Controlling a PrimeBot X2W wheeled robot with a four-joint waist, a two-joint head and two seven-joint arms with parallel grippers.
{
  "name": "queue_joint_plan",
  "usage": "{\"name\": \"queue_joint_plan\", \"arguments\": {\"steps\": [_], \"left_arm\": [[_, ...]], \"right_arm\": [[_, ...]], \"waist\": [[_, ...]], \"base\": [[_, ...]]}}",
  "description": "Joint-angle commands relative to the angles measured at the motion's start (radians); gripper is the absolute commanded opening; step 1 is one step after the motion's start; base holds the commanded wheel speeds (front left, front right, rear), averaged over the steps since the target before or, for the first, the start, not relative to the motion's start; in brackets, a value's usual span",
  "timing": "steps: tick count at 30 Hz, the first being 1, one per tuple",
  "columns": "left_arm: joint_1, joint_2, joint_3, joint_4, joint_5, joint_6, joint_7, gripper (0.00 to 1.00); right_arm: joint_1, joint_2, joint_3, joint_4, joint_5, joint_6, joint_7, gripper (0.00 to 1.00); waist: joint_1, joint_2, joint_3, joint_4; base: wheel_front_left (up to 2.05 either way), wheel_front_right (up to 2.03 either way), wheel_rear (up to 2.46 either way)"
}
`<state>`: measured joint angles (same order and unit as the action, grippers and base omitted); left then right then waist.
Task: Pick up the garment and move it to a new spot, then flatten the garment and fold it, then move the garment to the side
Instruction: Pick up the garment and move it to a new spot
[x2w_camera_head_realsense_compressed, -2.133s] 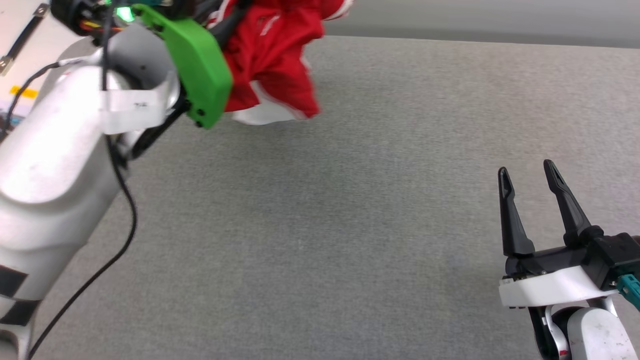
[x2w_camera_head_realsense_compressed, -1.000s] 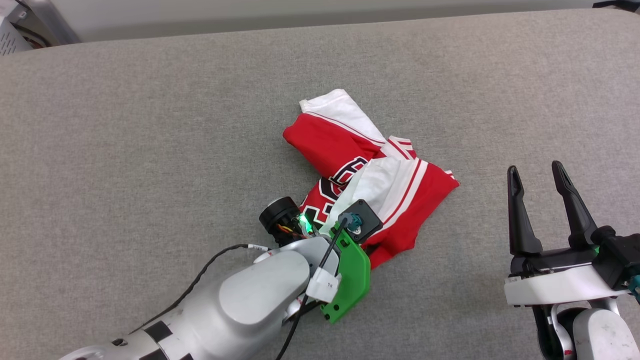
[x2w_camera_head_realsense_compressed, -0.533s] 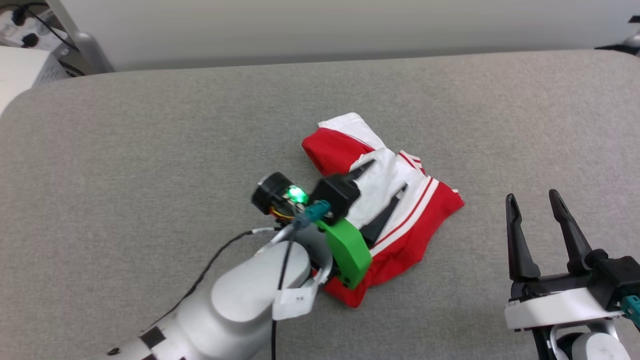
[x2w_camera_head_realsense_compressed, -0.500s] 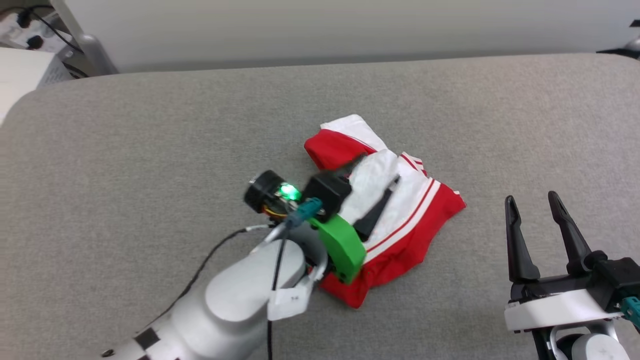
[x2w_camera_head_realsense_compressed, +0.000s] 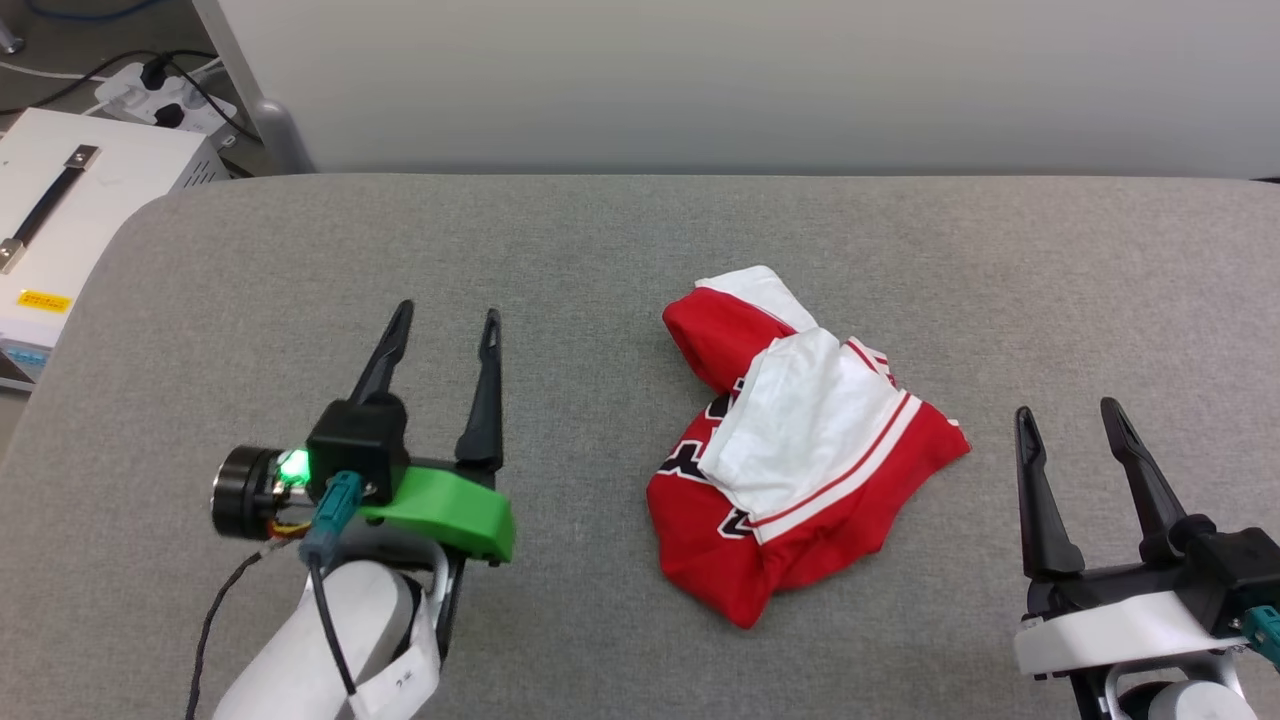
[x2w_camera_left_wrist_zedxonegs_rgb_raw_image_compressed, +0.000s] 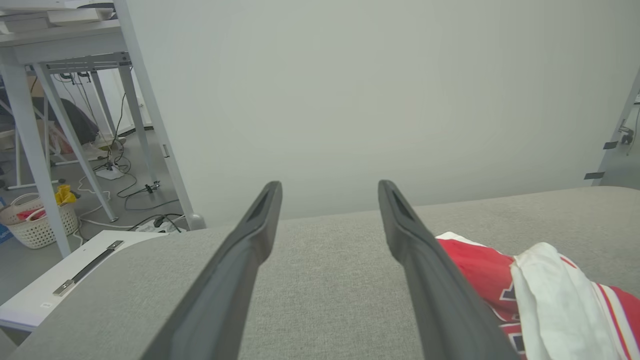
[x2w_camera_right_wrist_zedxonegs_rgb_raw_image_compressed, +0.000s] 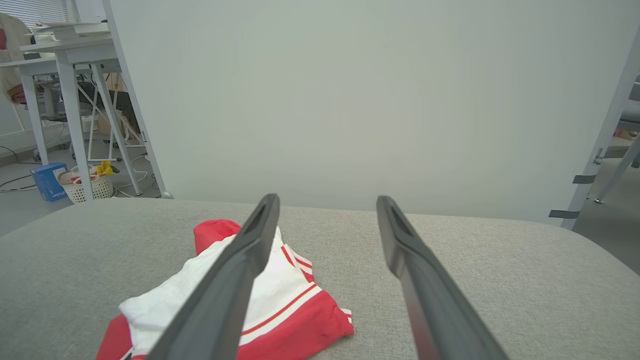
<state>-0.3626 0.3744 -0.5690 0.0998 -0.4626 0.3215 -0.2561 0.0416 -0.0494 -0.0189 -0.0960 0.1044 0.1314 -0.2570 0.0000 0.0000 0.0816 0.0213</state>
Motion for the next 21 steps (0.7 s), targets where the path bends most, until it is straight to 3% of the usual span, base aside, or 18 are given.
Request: {"name": "queue_joint_plan", "arguments": {"steps": [1, 4, 5, 8, 21], "left_arm": [[0.044, -0.003, 0.034, -0.014, 0.024, 0.001, -0.005, 1.0], [0.132, -0.022, 0.124, -0.04, 0.067, -0.013, -0.006, 1.0], [0.205, -0.051, 0.19, -0.051, 0.102, -0.042, -0.006, 1.0], [0.265, -0.084, 0.25, -0.055, 0.143, -0.076, -0.006, 1.0], [0.379, -0.215, 0.398, -0.036, 0.266, -0.225, -0.006, 1.0]], "right_arm": [[0.018, -0.001, -0.003, 0.004, -0.003, -0.001, -0.005, 1.0], [0.024, -0.001, -0.001, 0.02, 0.001, -0.001, -0.005, 1.0], [0.029, -0.001, 0.0, 0.033, 0.009, -0.001, -0.005, 1.0], [0.036, -0.001, 0.0, 0.046, 0.016, -0.001, -0.005, 1.0], [0.066, -0.001, 0.003, 0.077, 0.024, -0.001, -0.005, 1.0]], "waist": [[0.0, 0.0, -0.008, 0.007], [0.0, 0.0, -0.017, 0.009], [0.0, 0.0, -0.026, 0.01], [0.0, 0.0, -0.035, 0.012], [0.0, 0.0, -0.056, 0.018]], "base": [[0.0, 0.0, 0.0], [0.0, 0.0, 0.0], [0.0, 0.0, 0.0], [0.0, 0.0, 0.0], [0.0, 0.0, 0.0]]}}
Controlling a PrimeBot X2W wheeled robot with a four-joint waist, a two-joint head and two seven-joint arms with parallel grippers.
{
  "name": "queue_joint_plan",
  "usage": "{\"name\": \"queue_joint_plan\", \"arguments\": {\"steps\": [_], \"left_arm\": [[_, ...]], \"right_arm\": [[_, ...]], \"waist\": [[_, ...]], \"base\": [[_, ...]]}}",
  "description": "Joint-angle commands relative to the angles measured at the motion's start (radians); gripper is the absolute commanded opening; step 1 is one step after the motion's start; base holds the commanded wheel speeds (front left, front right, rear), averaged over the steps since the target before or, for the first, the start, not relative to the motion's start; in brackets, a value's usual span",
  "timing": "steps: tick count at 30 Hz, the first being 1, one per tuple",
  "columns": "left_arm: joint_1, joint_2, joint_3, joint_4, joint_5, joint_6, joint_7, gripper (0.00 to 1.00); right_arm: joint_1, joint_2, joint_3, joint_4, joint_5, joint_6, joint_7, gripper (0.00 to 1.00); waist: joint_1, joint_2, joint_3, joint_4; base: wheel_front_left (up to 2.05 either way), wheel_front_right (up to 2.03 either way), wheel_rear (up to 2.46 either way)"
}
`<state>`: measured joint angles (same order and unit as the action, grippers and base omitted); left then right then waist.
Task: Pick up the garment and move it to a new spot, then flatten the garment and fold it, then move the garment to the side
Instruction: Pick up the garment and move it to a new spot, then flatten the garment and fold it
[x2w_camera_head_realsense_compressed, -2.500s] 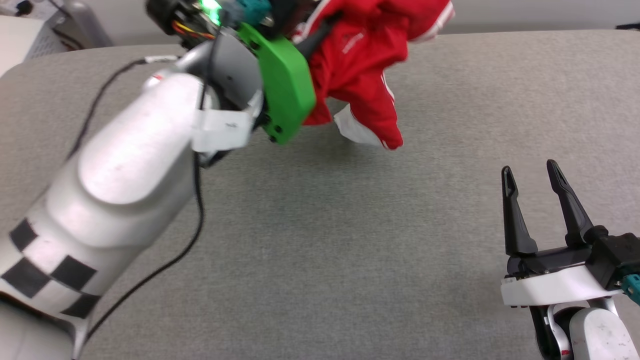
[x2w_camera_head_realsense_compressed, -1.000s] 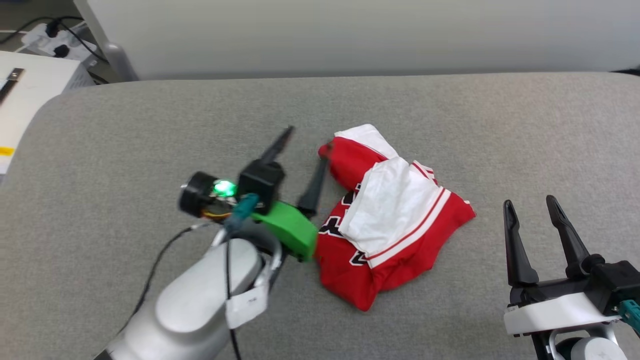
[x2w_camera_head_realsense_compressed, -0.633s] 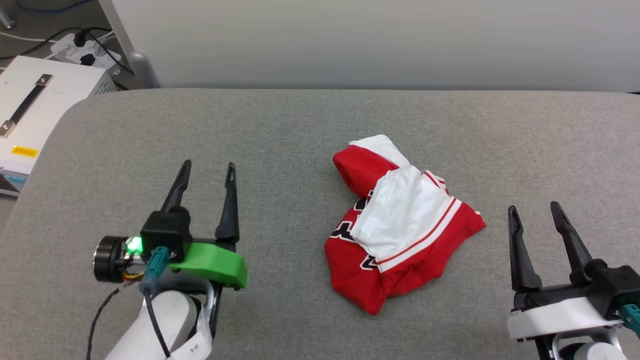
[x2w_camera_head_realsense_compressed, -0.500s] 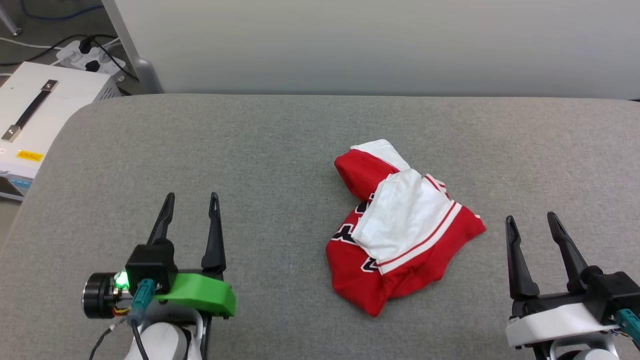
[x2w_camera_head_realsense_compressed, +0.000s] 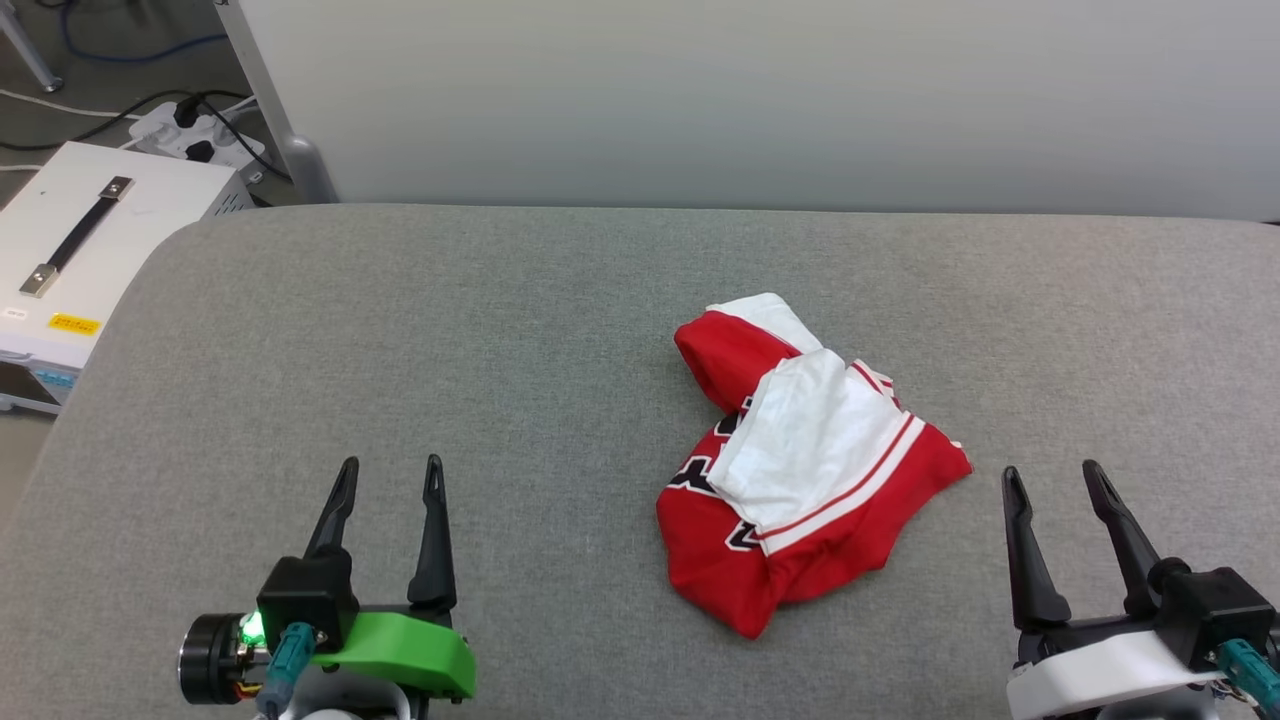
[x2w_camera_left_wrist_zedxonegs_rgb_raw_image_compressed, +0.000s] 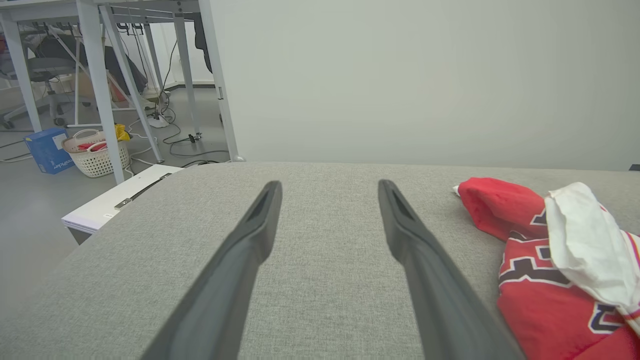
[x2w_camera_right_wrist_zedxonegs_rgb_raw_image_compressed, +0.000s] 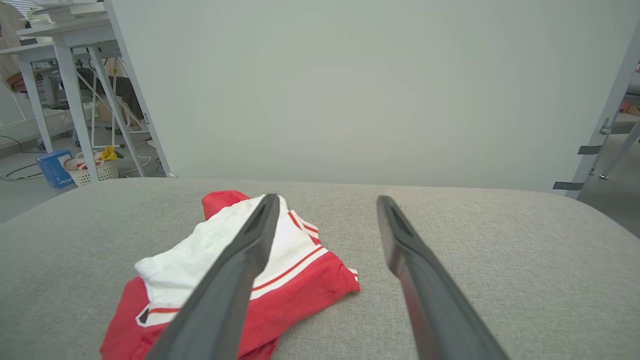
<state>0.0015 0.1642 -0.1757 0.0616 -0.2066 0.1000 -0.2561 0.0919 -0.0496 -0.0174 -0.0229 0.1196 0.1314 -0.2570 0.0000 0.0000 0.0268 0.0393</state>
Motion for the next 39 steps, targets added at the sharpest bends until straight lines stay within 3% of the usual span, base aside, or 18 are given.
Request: {"name": "queue_joint_plan", "arguments": {"steps": [1, 18, 30, 36, 39], "left_arm": [[0.019, -0.013, 0.014, 0.006, 0.017, -0.012, -0.006, 1.0], [0.035, -0.081, 0.105, 0.042, 0.094, -0.1, -0.006, 1.0], [0.033, -0.101, 0.128, 0.053, 0.12, -0.121, -0.006, 1.0], [0.029, -0.106, 0.134, 0.057, 0.125, -0.126, -0.006, 1.0], [0.024, -0.108, 0.135, 0.057, 0.127, -0.126, -0.006, 1.0]], "right_arm": [[0.019, -0.001, 0.002, 0.007, 0.009, -0.001, -0.005, 1.0], [0.027, -0.001, 0.004, 0.031, 0.012, -0.001, -0.005, 1.0], [0.016, -0.001, -0.005, 0.025, 0.008, -0.001, -0.005, 1.0], [-0.038, -0.001, -0.04, -0.04, 0.006, -0.001, -0.005, 1.0], [-0.1, -0.03, -0.036, -0.086, 0.0, -0.001, -0.005, 1.0]], "waist": [[0.0, 0.0, -0.003, 0.001], [0.0, 0.0, 0.005, 0.001], [0.0, 0.0, 0.01, 0.007], [0.0, 0.0, 0.014, 0.009], [0.0, 0.0, 0.025, 0.01]], "base": [[0.0, 0.0, 0.0], [0.0, 0.0, 0.0], [0.0, 0.0, 0.0], [0.0, 0.0, 0.0], [0.0, 0.0, 0.0]]}}
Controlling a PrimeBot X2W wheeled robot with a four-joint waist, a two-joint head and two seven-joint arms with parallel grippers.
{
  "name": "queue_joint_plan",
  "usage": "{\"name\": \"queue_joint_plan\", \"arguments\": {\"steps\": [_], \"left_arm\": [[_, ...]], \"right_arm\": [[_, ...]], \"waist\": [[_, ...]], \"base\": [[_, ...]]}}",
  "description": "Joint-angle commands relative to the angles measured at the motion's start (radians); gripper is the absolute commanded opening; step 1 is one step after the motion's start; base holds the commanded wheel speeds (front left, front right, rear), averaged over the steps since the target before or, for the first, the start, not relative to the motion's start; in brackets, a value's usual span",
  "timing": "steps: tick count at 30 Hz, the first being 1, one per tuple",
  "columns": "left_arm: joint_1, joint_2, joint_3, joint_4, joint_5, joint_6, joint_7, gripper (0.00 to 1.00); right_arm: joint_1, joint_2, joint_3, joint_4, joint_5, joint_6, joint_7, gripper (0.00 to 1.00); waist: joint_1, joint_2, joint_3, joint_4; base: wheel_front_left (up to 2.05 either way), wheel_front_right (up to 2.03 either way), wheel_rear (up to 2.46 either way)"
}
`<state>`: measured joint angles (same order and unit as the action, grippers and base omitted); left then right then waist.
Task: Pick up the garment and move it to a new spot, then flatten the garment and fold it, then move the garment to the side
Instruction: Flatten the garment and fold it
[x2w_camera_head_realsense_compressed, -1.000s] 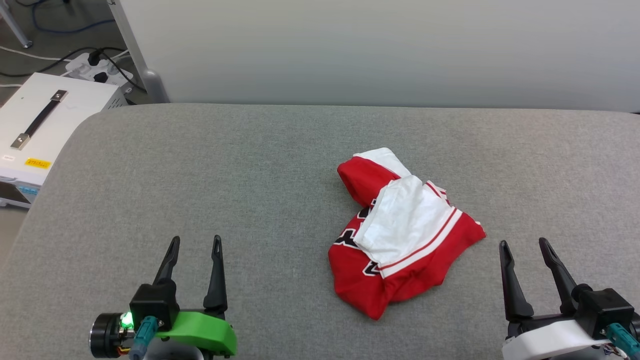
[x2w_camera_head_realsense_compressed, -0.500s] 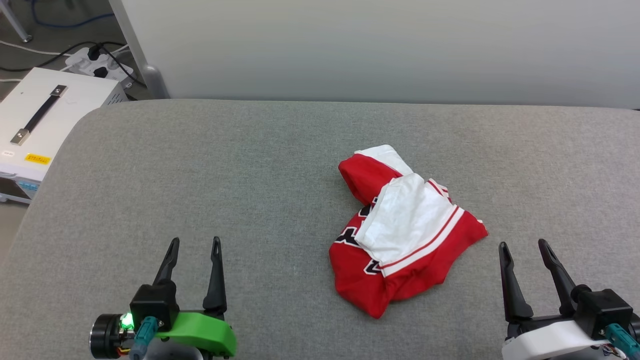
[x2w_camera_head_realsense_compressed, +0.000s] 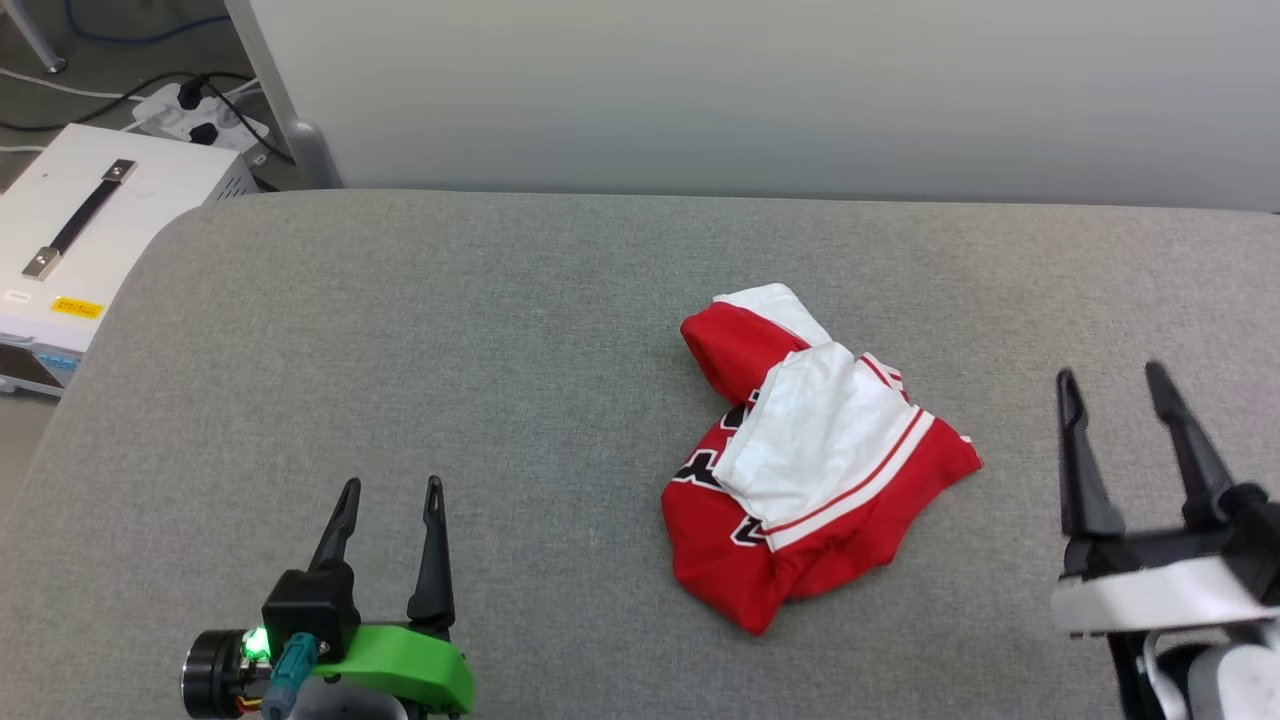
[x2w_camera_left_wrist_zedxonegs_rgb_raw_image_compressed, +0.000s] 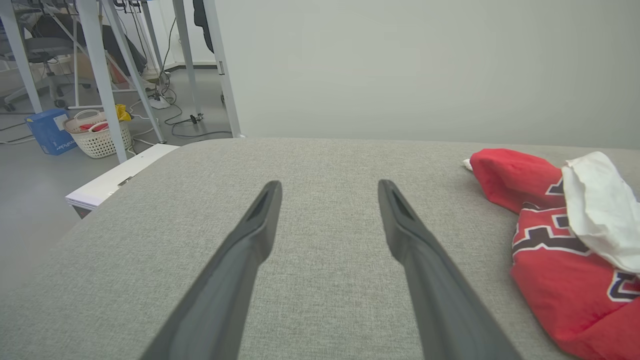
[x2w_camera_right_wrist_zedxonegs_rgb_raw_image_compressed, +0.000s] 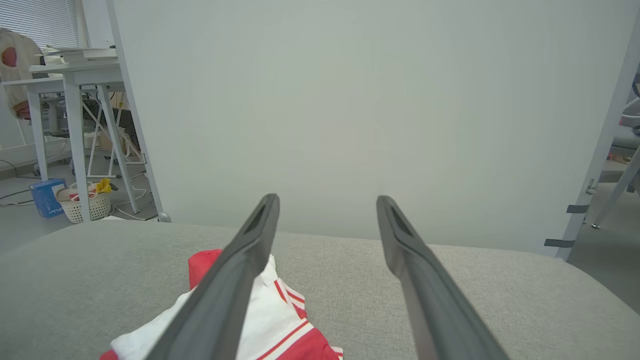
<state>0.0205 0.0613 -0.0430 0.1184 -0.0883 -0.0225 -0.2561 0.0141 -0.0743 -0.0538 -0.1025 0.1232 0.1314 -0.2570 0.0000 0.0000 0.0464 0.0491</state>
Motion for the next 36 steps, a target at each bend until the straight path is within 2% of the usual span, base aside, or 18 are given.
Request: {"name": "queue_joint_plan", "arguments": {"steps": [1, 4, 6, 9, 11, 14, 20, 24, 27, 31, 36], "left_arm": [[0.001, -0.006, 0.002, 0.0, 0.009, -0.004, -0.006, 1.0], [-0.007, -0.007, 0.001, 0.0, 0.01, -0.005, -0.006, 1.0], [-0.011, -0.008, 0.002, 0.001, 0.01, -0.004, -0.006, 1.0], [-0.014, -0.009, 0.004, 0.002, 0.009, -0.004, -0.006, 1.0], [-0.014, -0.009, 0.005, 0.002, 0.009, -0.003, -0.006, 1.0], [-0.018, -0.01, 0.005, 0.001, 0.009, -0.001, -0.006, 1.0], [-0.031, -0.01, 0.005, -0.003, 0.008, 0.001, -0.006, 1.0], [-0.045, -0.011, -0.001, -0.005, 0.005, 0.004, -0.006, 1.0], [-0.06, -0.011, -0.008, -0.007, -0.001, 0.008, -0.006, 1.0], [-0.082, -0.011, -0.018, -0.01, -0.011, 0.018, -0.006, 1.0], [-0.106, -0.011, -0.03, -0.011, -0.023, 0.029, -0.006, 1.0]], "right_arm": [[-0.054, -0.022, 0.003, -0.022, 0.004, -0.001, -0.005, 1.0], [-0.14, -0.086, 0.039, -0.039, 0.039, -0.001, -0.005, 1.0], [-0.195, -0.138, 0.093, -0.019, 0.102, -0.001, -0.005, 1.0], [-0.286, -0.274, 0.243, 0.034, 0.19, -0.001, 0.018, 1.0], [-0.352, -0.357, 0.353, 0.043, 0.255, -0.001, 0.095, 1.0], [-0.453, -0.471, 0.521, 0.027, 0.378, -0.001, 0.27, 1.0], [-0.605, -0.602, 0.793, -0.014, 0.625, -0.001, 0.651, 1.0], [-0.688, -0.62, 0.936, -0.026, 0.727, -0.001, 0.846, 1.0], [-0.743, -0.61, 1.021, -0.002, 0.753, -0.001, 0.932, 1.0], [-0.801, -0.575, 1.113, 0.093, 0.755, -0.001, 0.968, 1.0], [-0.839, -0.533, 1.207, 0.264, 0.738, -0.001, 0.936, 1.0]], "waist": [[0.0, 0.0, 0.01, 0.0], [0.0, 0.0, 0.022, 0.0], [0.0, 0.0, 0.028, -0.001], [0.0, 0.0, 0.035, -0.004], [0.0, 0.0, 0.039, -0.007], [0.0, 0.0, 0.047, -0.01], [0.0, 0.0, 0.071, -0.012], [0.0, 0.0, 0.097, -0.006], [0.0, 0.0, 0.125, 0.002], [0.0, 0.0, 0.164, 0.017], [0.0, 0.0, 0.207, 0.037]], "base": [[0.0, 0.0, 0.0], [0.0, 0.0, 0.0], [0.0, 0.0, 0.0], [0.0, 0.0, 0.0], [0.0, 0.0, 0.0], [0.0, 0.0, 0.0], [0.0, 0.0, 0.0], [0.0, 0.0, 0.0], [0.0, 0.0, 0.0], [0.0, 0.0, 0.0], [0.0, 0.0, 0.0]]}}
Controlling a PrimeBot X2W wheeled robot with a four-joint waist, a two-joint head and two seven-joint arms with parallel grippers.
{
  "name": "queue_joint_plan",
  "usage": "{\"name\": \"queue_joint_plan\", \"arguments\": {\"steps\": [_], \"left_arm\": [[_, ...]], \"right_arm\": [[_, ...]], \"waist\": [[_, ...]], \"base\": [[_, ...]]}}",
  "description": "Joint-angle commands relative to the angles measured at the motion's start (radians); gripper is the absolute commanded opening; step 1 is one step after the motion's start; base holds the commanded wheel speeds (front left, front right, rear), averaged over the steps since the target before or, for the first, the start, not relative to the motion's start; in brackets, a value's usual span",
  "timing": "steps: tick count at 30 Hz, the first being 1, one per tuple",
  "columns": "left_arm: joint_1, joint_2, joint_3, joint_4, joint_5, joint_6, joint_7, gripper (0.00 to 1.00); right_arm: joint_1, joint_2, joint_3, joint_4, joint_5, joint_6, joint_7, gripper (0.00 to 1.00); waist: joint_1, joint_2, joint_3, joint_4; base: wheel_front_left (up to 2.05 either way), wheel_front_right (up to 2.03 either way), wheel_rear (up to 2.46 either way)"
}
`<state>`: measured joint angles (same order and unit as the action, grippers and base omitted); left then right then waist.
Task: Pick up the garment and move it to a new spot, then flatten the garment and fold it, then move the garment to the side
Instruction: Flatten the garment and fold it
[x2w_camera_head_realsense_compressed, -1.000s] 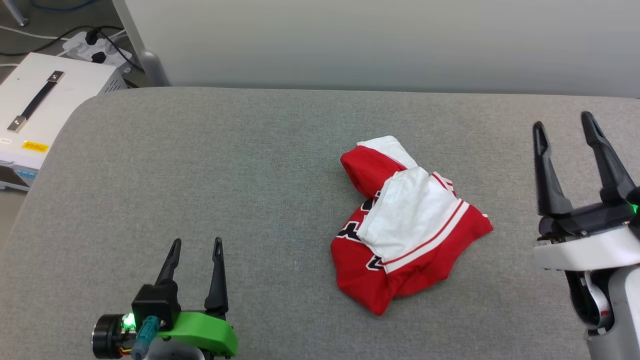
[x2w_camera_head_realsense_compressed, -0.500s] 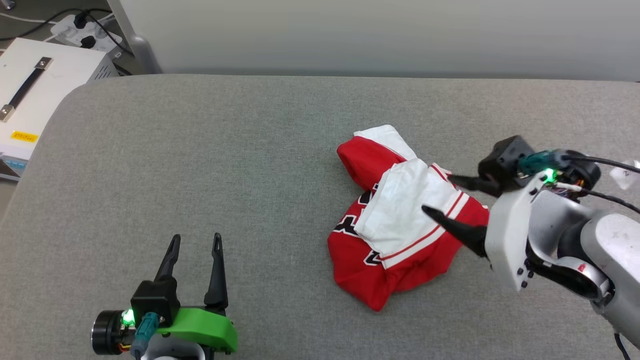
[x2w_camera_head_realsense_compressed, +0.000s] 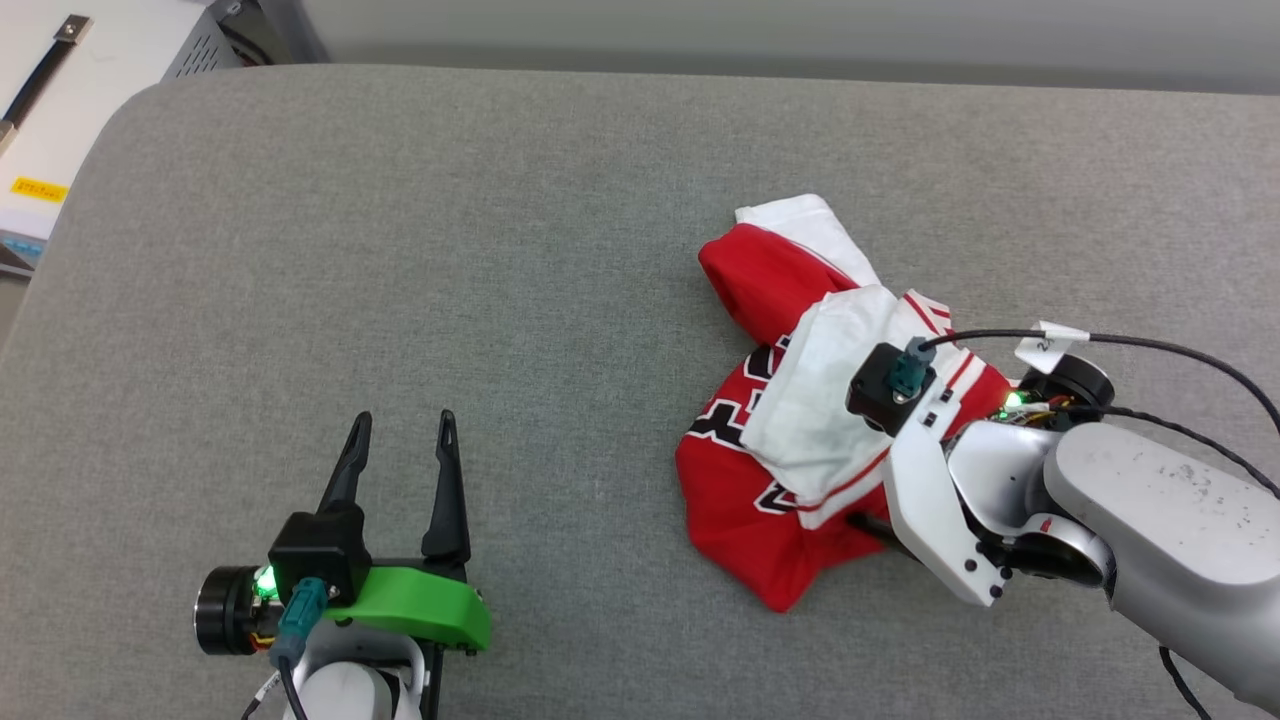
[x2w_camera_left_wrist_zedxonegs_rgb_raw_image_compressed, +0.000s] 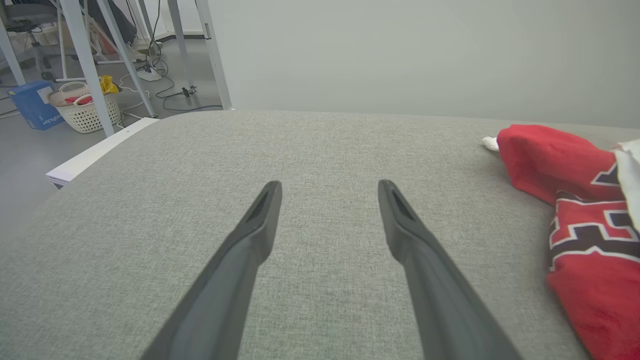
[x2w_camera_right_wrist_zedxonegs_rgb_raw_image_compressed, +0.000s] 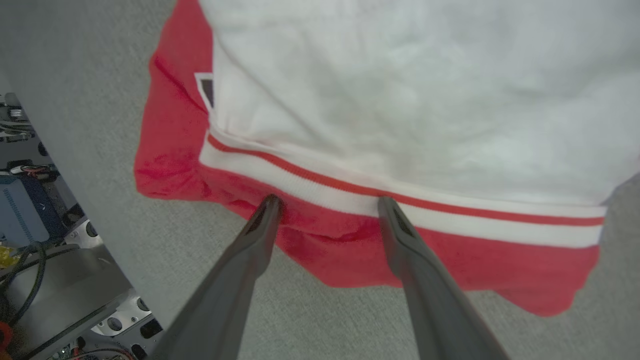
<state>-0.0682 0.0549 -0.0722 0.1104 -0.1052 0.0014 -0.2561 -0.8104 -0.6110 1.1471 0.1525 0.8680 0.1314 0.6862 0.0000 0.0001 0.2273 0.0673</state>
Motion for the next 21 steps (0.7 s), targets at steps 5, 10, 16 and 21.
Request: {"name": "queue_joint_plan", "arguments": {"steps": [5, 10, 16, 21], "left_arm": [[-0.029, -0.005, -0.008, -0.001, -0.012, 0.014, -0.006, 1.0], [-0.023, -0.005, -0.002, 0.01, -0.014, 0.022, -0.006, 1.0], [-0.011, -0.005, -0.003, 0.019, -0.014, 0.021, -0.006, 1.0], [0.016, -0.005, 0.004, 0.019, -0.014, 0.024, -0.006, 1.0]], "right_arm": [[0.005, 0.026, 0.079, 0.153, 0.01, -0.001, -0.053, 1.0], [0.023, 0.042, 0.111, 0.193, 0.023, -0.001, -0.164, 0.23], [-0.001, 0.006, 0.1, 0.17, -0.01, -0.001, -0.418, 0.0], [0.019, -0.055, 0.017, 0.121, -0.04, -0.001, -0.563, 0.0]], "waist": [[0.0, -0.0001, 0.045, 0.028], [0.0, -0.0001, 0.027, 0.02], [0.0, -0.0001, -0.024, 0.003], [0.0, -0.0001, -0.068, -0.02]], "base": [[0.0, 0.0, 0.0], [0.0, 0.0, 0.0], [0.0, 0.0, 0.0], [0.0, 0.0, 0.0]]}}
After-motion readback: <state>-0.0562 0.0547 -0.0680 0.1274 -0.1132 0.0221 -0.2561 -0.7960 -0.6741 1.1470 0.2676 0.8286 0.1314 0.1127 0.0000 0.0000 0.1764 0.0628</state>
